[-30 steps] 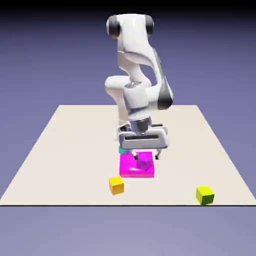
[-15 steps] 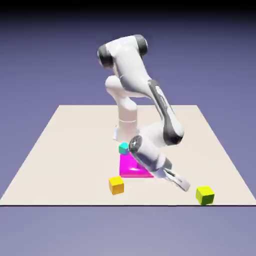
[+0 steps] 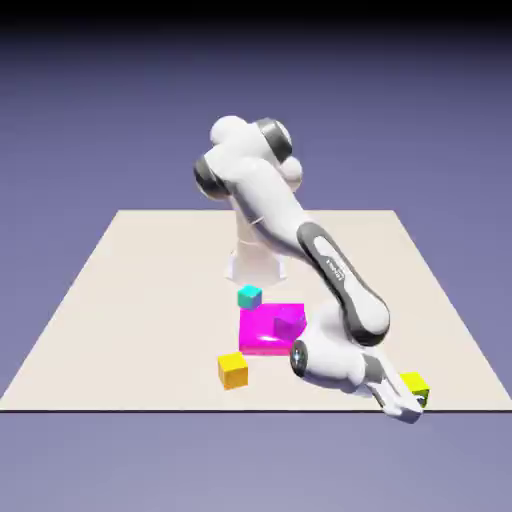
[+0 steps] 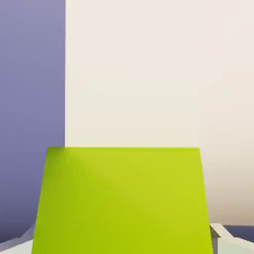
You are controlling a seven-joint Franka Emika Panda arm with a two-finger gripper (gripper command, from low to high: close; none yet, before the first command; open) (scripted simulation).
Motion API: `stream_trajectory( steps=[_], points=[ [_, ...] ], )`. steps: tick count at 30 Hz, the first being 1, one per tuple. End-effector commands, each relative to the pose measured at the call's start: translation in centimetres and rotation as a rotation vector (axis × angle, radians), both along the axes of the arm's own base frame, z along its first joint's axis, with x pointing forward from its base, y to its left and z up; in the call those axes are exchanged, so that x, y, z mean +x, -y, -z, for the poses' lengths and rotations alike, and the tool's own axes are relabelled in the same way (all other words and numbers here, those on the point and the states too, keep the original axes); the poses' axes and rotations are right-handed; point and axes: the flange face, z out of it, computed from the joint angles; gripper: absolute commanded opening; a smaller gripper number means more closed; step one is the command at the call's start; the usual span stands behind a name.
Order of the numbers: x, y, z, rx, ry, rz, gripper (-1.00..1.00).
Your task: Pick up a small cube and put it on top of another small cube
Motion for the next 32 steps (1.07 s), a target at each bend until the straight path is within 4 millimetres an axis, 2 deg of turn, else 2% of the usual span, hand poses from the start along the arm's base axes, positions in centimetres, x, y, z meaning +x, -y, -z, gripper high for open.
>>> stream_trajectory(
  steps=[1,2,8,16,18,22,23,25,28,29,30,31,32],
  points=[
    [-0.2,-0.1,-0.8,-0.020,0.019,-0.032,-1.00],
    [-0.6,0.2,-1.2,-0.048,0.046,-0.075,-1.00],
    [-3.0,6.7,-4.2,-0.201,0.151,-0.292,-1.00],
    [-7.9,17.5,-9.7,-0.309,0.158,-0.456,-1.00],
    [-9.9,20.0,-10.7,-0.280,0.123,-0.441,-1.00],
    [-13.4,23.4,-11.3,-0.089,0.018,-0.274,-1.00],
    [-14.2,24.1,-11.5,-0.038,0.002,-0.230,-1.00],
    [-14.0,24.9,-11.6,-0.002,-0.001,-0.181,-1.00],
    [-15.8,20.8,-7.4,-0.002,-0.001,-0.181,-1.00],
    [-15.8,20.8,-7.4,-0.002,-0.001,-0.181,-1.00],
    [-15.8,20.8,-7.4,-0.002,-0.001,-0.181,1.00],
    [-15.8,20.8,-7.4,-0.002,-0.001,-0.181,1.00],
    [-15.1,22.1,-8.8,0.000,0.000,-0.181,1.00]
  ],
)
